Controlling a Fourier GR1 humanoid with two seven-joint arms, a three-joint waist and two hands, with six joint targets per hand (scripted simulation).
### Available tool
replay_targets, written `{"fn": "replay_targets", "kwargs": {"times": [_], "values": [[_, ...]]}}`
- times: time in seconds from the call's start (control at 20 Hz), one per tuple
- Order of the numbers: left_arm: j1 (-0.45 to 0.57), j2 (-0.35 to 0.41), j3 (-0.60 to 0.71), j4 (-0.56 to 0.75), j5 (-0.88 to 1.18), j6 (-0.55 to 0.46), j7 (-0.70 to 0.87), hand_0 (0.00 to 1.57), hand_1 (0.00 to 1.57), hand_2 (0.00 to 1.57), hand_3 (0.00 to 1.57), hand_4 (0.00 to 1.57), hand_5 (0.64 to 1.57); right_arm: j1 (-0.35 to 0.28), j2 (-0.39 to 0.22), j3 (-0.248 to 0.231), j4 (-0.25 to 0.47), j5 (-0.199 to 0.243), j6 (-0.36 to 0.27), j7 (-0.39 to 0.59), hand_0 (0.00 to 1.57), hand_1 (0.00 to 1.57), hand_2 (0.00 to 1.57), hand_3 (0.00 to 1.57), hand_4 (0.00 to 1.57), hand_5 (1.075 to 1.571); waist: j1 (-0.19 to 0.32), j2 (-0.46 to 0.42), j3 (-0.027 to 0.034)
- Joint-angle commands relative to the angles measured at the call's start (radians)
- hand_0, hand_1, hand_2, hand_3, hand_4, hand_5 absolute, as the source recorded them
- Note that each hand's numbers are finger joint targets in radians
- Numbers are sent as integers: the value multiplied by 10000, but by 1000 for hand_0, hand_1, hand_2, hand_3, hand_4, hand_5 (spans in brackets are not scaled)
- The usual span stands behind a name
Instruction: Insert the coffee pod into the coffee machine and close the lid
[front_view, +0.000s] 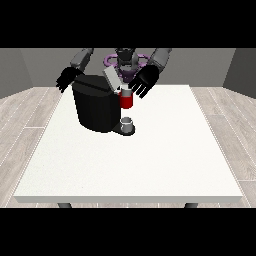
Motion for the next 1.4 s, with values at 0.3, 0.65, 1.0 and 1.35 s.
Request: {"fn": "replay_targets", "kwargs": {"times": [0.3, 0.65, 1.0, 1.35], "values": [[258, 32, -573, 121, -597, -444, -312, 0, 0, 0, 0, 0, 1571, 470, 270, 416, -22, 301, -132, -117, 0, 0, 0, 0, 447, 1571, -71, -166, -9], [-214, 327, -407, 38, -694, -630, -114, 0, 0, 0, 0, 0, 1571, 162, 207, 367, 136, 394, -274, 20, 0, 0, 0, 0, 360, 1571, -29, -65, -8], [550, -371, -585, -313, -731, -594, -56, 0, 0, 0, 0, 0, 1571, 480, 211, -92, 779, 90, -269, -530, 0, 0, 0, 0, 424, 1571, 631, -753, -7], [1562, -1104, -184, -729, -91, -477, -169, 0, 0, 0, 0, 0, 1571, 1107, -30, -698, 1217, -339, -149, -679, 0, 0, 0, 0, 383, 1571, 1357, -1728, -7]]}}
